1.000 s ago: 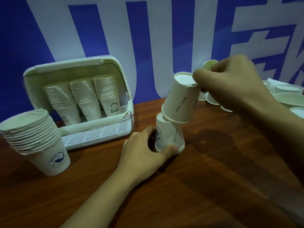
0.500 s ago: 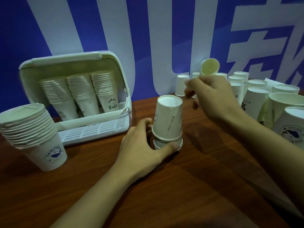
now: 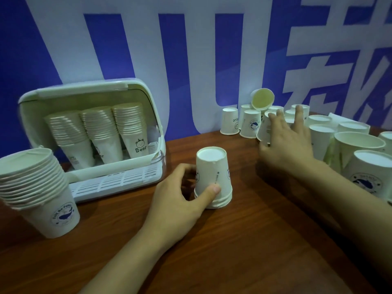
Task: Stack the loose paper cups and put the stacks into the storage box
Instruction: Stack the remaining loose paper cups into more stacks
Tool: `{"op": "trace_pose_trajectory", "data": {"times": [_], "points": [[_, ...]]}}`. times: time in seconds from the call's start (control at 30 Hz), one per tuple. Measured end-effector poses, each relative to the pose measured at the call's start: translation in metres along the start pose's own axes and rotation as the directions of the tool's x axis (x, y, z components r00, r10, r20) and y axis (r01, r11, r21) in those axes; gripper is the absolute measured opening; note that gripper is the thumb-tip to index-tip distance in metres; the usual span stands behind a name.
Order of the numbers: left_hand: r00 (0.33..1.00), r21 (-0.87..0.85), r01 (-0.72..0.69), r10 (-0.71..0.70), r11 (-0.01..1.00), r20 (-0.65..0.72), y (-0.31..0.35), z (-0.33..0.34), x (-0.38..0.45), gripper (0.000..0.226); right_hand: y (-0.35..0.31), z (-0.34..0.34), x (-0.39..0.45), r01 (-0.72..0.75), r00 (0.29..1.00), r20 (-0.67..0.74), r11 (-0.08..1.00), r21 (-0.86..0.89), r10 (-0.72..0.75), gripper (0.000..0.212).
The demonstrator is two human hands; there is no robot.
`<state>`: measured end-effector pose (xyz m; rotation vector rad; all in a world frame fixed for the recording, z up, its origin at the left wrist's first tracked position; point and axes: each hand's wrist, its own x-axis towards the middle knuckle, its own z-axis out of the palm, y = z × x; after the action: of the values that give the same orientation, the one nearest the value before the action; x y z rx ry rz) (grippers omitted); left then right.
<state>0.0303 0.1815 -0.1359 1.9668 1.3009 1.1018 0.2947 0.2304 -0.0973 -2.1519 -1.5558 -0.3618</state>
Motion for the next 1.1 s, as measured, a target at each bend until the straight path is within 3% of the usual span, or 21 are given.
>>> {"op": "trace_pose_trajectory", "data": {"times": [0.1,0.2,0.27,0.33,0.53,0.73,0.8,0.87,1.0,1.1], "points": [[1.0,0.021,-0.007,0.006,1.0,0.005,0.0,0.0,0.0,0.04,0.002,0.013,0.002,-0.009,0.995,0.096,0.978,-0.207,0.03,0.096],[1.0,0.027,-0.017,0.017,0.999,0.003,0.0,0.0,-0.001,0.041,-0.001,0.015,0.003,-0.066,0.997,-0.042,0.968,-0.24,0.058,0.104],[1.0,0.019,-0.028,0.029,0.999,-0.011,0.0,0.0,-0.002,0.041,0.0,0.011,0.006,-0.138,0.987,-0.106,0.966,-0.218,0.117,0.102],[0.999,0.02,-0.031,0.031,0.999,-0.01,0.0,0.001,-0.002,0.043,0.004,0.01,0.007,-0.174,0.984,-0.073,0.951,-0.256,0.161,0.094],[0.999,0.036,-0.035,0.035,0.999,-0.014,-0.002,0.0,-0.002,0.044,0.011,0.015,0.013,-0.134,0.986,-0.129,0.966,-0.223,0.107,0.06],[0.999,0.036,-0.038,0.038,0.999,-0.016,-0.003,0.0,-0.001,0.042,0.017,0.015,0.01,-0.097,0.974,-0.221,0.979,-0.179,0.056,0.068],[0.999,0.039,-0.035,0.035,0.999,-0.015,-0.003,0.0,-0.001,0.042,0.013,0.008,0.009,-0.009,0.96,-0.281,0.998,-0.066,-0.01,0.058],[0.999,0.044,-0.037,0.037,0.998,-0.008,-0.003,0.0,-0.001,0.042,0.005,-0.005,0.007,0.137,0.94,-0.336,0.969,0.206,-0.061,0.049],[0.999,0.032,-0.032,0.032,0.999,0.015,-0.001,-0.001,-0.001,0.045,-0.024,-0.053,-0.009,0.319,0.93,-0.36,0.644,0.695,-0.073,0.044],[0.999,0.033,-0.035,0.034,0.999,0.024,0.0,-0.001,0.0,0.05,-0.039,-0.075,-0.026,0.371,0.928,-0.289,0.543,0.753,-0.234,0.038]]}}
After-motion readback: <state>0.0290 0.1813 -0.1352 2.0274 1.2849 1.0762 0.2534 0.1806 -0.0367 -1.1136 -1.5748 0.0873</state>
